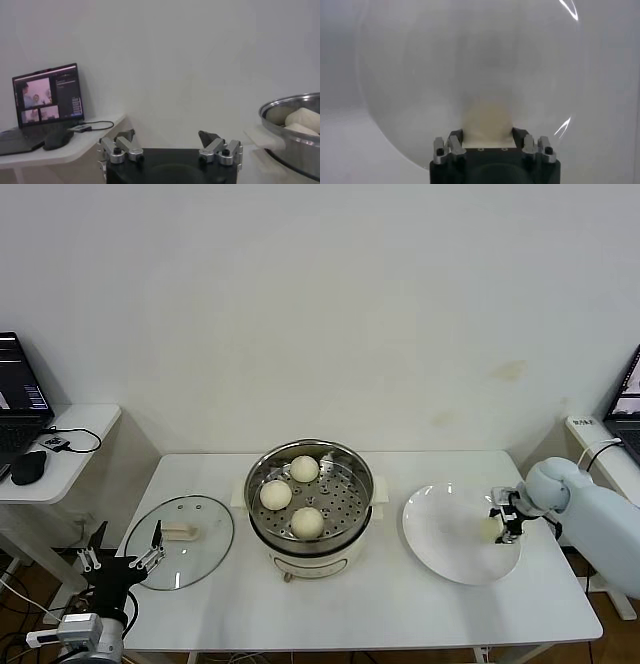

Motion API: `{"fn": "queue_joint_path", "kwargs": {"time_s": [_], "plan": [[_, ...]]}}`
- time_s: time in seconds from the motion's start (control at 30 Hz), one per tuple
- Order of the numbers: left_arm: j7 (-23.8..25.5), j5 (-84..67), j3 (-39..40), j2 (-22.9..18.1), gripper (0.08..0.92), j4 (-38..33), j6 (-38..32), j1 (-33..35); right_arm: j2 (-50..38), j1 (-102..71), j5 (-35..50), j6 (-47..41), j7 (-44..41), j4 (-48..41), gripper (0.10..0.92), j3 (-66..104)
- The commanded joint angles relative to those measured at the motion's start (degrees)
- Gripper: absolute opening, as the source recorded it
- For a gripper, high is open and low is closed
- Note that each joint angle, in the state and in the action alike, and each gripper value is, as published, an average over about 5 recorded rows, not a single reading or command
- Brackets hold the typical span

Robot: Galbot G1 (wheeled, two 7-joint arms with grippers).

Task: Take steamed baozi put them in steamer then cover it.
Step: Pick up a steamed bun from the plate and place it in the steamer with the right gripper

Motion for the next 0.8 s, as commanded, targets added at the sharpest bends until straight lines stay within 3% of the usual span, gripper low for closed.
{"fn": "queue_joint_path", "kwargs": {"time_s": [0.03, 0.2, 0.4, 0.8], "plan": [[0.02, 0.10, 0.35, 0.25, 0.823, -0.26, 0.10, -0.19, -5.81, 13.57, 8.62, -3.03, -1.22, 9.50, 0.619, -10.91], [0.03, 0.17, 0.86, 0.21, 0.823, -0.57, 0.20, -0.45, -6.33, 30.46, 17.96, -6.10, -1.13, 14.90, 0.619, -24.03], [-0.04, 1.04, 1.65, 0.06, 0.823, -0.43, -0.03, -0.62, -0.51, 48.72, 30.58, -9.96, 1.38, 18.36, 0.628, -36.48], [-0.14, 1.56, 1.98, -0.39, 0.823, -0.91, -0.07, -0.51, 17.21, 51.94, 47.07, -21.79, 10.35, 18.79, 0.636, -41.23]]}}
